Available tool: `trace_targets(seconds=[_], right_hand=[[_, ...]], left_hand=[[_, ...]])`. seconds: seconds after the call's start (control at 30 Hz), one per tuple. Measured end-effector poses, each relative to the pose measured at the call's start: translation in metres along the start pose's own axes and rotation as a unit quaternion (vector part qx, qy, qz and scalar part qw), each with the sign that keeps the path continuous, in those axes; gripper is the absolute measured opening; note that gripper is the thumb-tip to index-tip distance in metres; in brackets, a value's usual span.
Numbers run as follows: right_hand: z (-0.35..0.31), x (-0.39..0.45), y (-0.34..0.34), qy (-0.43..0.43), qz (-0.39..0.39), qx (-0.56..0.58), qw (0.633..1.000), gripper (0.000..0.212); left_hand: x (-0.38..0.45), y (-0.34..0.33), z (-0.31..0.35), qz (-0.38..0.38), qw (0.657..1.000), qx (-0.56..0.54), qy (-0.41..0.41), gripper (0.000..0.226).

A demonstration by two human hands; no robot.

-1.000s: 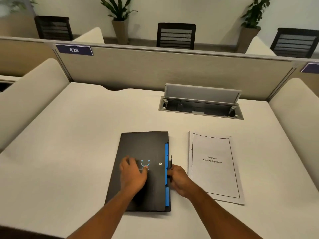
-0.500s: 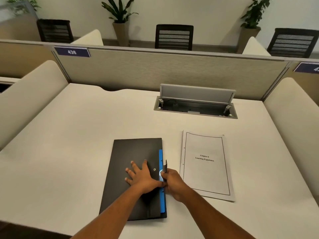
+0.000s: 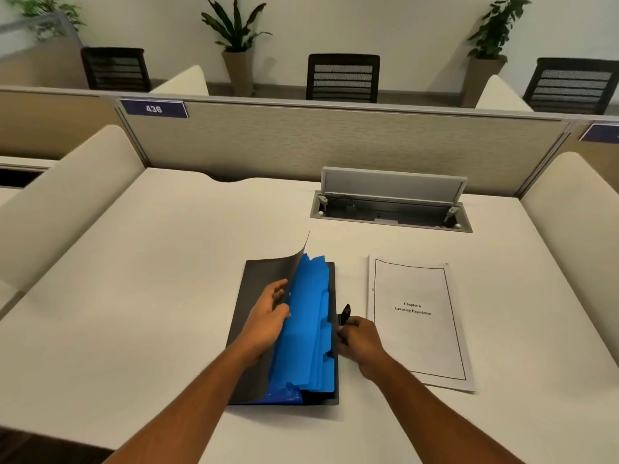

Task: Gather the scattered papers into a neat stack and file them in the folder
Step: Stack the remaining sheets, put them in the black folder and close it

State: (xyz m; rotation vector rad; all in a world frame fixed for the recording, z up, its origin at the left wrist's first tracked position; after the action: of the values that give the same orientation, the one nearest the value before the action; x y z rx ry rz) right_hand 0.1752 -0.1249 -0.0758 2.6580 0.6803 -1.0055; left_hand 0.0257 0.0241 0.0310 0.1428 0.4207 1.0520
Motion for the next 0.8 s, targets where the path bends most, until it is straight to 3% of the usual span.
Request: trace_targets(seconds=[0.13,0.23,0.33,0.43,0.53,0.63,0.8], right_hand=[[-0.017,0.002,0.007,0.032,0.05,0.0,0.998,0.028],[-0.045,-0.001,0.028,0.154,0.126,-0.075,0.977,0.021],[-0.073,-0.011,0.062,0.256,0.231,-0.155,0.926,0.016],[-0.088,-0.015,0.104,0.3,0.347,-0.24,0.856,0.018],[-0.081,-0.008,0.15,0.227,0.435,-0.335,0.804,0.044],[-0.062,0.004,0.187,0.105,0.443,-0.408,0.791,0.082],[-0.055,0.012,0.21,0.051,0.41,-0.422,0.807,0.091]], left_hand=[[-0.004,-0.004,0.017,-0.018,0.991,0.07,-0.11,0.066],[-0.002,-0.007,0.006,-0.003,0.992,0.07,-0.103,0.059],[0.0,-0.016,-0.007,0.006,0.992,0.085,-0.091,0.046],[-0.001,-0.03,-0.015,-0.003,0.99,0.118,-0.082,0.046],[-0.002,-0.048,-0.017,-0.023,0.971,0.209,-0.11,0.051],[0.0,-0.067,-0.027,-0.046,0.952,0.283,-0.11,0.061],[-0.003,-0.091,-0.045,-0.061,0.938,0.334,-0.076,0.083]])
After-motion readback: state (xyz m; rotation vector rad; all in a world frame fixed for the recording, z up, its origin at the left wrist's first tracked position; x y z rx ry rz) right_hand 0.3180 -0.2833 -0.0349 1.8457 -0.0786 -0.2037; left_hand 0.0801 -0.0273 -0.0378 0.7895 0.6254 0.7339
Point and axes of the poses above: each hand's wrist, its own x-axis towards the middle knuckle, its own y-axis out of the back of the hand, z = x × y, the point moved 9 cm from there along x, towards the middle knuckle, and after that the axes turned 14 degrees about z, right-handed, at the moved point
